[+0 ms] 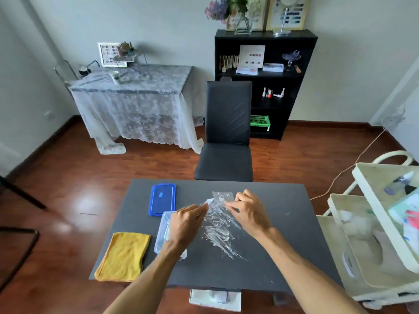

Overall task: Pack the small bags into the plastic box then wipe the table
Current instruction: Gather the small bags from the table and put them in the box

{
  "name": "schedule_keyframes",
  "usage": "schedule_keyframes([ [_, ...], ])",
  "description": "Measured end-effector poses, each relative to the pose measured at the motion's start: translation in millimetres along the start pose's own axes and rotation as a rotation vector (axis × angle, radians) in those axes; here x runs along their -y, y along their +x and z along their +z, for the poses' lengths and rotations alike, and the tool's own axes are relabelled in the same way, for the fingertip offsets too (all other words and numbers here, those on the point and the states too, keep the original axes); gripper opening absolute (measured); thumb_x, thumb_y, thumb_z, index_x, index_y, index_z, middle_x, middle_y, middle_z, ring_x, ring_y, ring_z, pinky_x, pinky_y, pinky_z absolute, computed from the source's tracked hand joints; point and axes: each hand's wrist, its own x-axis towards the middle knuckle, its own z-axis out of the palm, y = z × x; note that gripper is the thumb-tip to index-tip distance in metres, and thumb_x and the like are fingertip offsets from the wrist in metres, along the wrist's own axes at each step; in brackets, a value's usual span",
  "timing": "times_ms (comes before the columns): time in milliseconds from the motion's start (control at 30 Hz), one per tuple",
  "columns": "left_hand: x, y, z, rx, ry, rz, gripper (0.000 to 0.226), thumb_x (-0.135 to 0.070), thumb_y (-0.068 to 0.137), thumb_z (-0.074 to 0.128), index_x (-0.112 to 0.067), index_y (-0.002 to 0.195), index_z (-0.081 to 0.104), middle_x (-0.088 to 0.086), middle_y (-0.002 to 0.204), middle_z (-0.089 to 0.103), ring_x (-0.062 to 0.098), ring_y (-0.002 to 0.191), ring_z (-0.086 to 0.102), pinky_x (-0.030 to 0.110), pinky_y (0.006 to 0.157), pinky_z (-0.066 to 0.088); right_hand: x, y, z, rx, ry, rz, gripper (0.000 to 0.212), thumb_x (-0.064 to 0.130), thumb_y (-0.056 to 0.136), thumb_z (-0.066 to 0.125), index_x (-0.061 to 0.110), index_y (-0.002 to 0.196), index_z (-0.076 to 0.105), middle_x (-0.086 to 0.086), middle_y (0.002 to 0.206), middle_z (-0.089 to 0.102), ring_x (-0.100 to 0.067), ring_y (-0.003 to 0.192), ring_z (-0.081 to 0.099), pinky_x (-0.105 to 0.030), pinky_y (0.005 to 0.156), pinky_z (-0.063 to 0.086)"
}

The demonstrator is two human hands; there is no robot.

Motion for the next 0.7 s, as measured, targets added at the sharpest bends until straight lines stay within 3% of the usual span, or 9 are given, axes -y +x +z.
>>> schedule_keyframes([
  [67, 23.5, -14.6, -17.3, -0.012, 0.051, -0.038, 0.017, -0.035, 0.09, 0.057, -0.027, 0.085, 0.071, 0.0, 0.052, 0.044, 0.017, 0.046, 0.032, 0.029, 0.035, 0.036, 24.8, 2.2, 16.1, 0.029, -0.01, -0.035, 0.005, 0.024, 0.078, 0.083, 0.025, 0.082, 0.08, 0.004, 0.065, 0.052, -0.02, 0.069, 0.049, -0.03, 0.061, 0.048],
  [133, 44.2, -30.6, -32.6, -0.002, 0.069, -0.099, 0.018, -0.035, 0.089, 0.057, -0.03, 0.085, 0.074, -0.001, 0.054, 0.055, 0.021, 0.045, 0.046, 0.028, 0.036, 0.04, 47.4, 2.9, 32.0, 0.06, -0.01, -0.065, 0.004, 0.027, 0.079, 0.083, 0.026, 0.082, 0.08, 0.005, 0.066, 0.053, -0.02, 0.07, 0.051, -0.031, 0.061, 0.051],
  [267, 81.8, -63.3, -57.9, 0.065, 0.123, -0.148, 0.009, -0.03, 0.08, 0.069, -0.032, 0.086, 0.075, -0.003, 0.055, 0.058, 0.017, 0.043, 0.051, 0.02, 0.039, 0.029, 91.8, 3.1, 65.8, 0.118, -0.025, -0.12, 0.007, 0.027, 0.077, 0.085, 0.027, 0.079, 0.078, 0.005, 0.066, 0.054, -0.02, 0.069, 0.051, -0.031, 0.061, 0.049],
  [367, 102.6, -86.8, -61.5, 0.128, 0.16, -0.173, 0.01, -0.031, 0.078, 0.069, -0.032, 0.087, 0.073, -0.003, 0.055, 0.058, 0.016, 0.043, 0.053, 0.02, 0.037, 0.029, 112.9, 1.7, 85.1, 0.161, -0.058, -0.108, 0.009, 0.028, 0.074, 0.087, 0.028, 0.078, 0.078, 0.007, 0.066, 0.057, -0.016, 0.067, 0.048, -0.027, 0.059, 0.043],
  [500, 114.8, -107.0, -54.6, 0.196, 0.15, -0.233, 0.008, -0.033, 0.08, 0.067, -0.031, 0.086, 0.072, -0.003, 0.057, 0.062, 0.017, 0.045, 0.057, 0.024, 0.035, 0.036, 124.9, -1.5, 101.9, 0.182, -0.103, -0.072, 0.01, 0.029, 0.072, 0.088, 0.028, 0.076, 0.079, 0.008, 0.065, 0.06, -0.009, 0.066, 0.035, -0.025, 0.057, 0.042],
  [700, 113.8, -95.6, -34.0, 0.362, 0.262, -0.188, 0.013, -0.029, 0.084, 0.065, -0.022, 0.074, 0.063, -0.002, 0.059, 0.062, 0.018, 0.049, 0.057, 0.029, 0.039, 0.04, 123.0, -9.9, 116.8, 0.19, -0.127, 0.026, 0.008, 0.027, 0.077, 0.083, 0.025, 0.073, 0.078, 0.006, 0.066, 0.056, -0.014, 0.068, 0.044, -0.027, 0.059, 0.045],
])
